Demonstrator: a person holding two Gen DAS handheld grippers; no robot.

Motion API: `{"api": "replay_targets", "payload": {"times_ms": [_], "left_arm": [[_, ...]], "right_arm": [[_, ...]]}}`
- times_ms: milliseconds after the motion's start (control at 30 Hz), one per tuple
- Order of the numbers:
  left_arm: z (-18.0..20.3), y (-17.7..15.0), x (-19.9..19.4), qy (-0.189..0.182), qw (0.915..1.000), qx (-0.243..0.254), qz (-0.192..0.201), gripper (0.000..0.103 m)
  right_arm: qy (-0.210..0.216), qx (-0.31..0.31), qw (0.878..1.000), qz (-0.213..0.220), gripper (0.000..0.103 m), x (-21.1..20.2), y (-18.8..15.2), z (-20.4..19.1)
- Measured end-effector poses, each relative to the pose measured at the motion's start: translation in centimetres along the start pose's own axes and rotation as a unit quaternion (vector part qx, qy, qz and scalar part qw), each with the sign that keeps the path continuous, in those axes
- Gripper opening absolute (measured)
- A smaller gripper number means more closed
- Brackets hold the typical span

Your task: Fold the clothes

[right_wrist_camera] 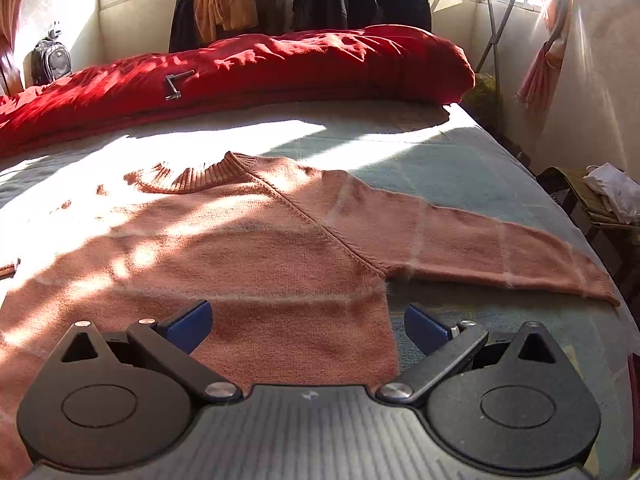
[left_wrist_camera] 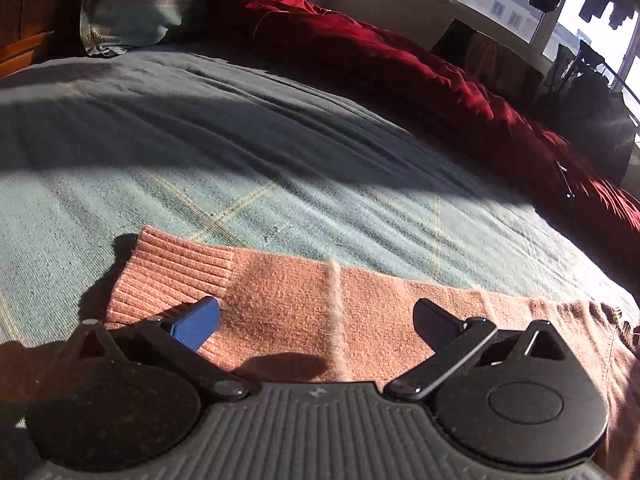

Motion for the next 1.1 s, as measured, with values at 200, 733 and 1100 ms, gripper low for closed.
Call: {"api": "replay_targets", "payload": {"times_ms": [200,733,1100], "left_arm": [[3.5,-2.6,-4.2,0.043,0.9976,0.052,0.011,0.102],[34.1,-19.1,-6.6,-0.222,0.9010,0.364,-0.079,0.102],[33.6,-22.6,-4.4,-0.195,0.9084,0.336,-0.155,0.102]], "right_arm": [[0.003,0.004,1.000,-0.001,0.103,0.5,0.0,0.2],[0.074,0.003,0.997,-0.037,0.103,4.8,-2.0,-1.3],[0.130,0.031,0.990,-0.040,0.103,5.3,-5.1,2.1]]}}
Point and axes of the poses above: each gripper's, at about its wrist camera, not at the fingertips, and x roughly the way its jaws point, z to its right, y to its top, the point moved 9 cm from there along x, roughly the way its jaws point, and after that the axes turned 13 degrees about -z, right-handed, at the moved point
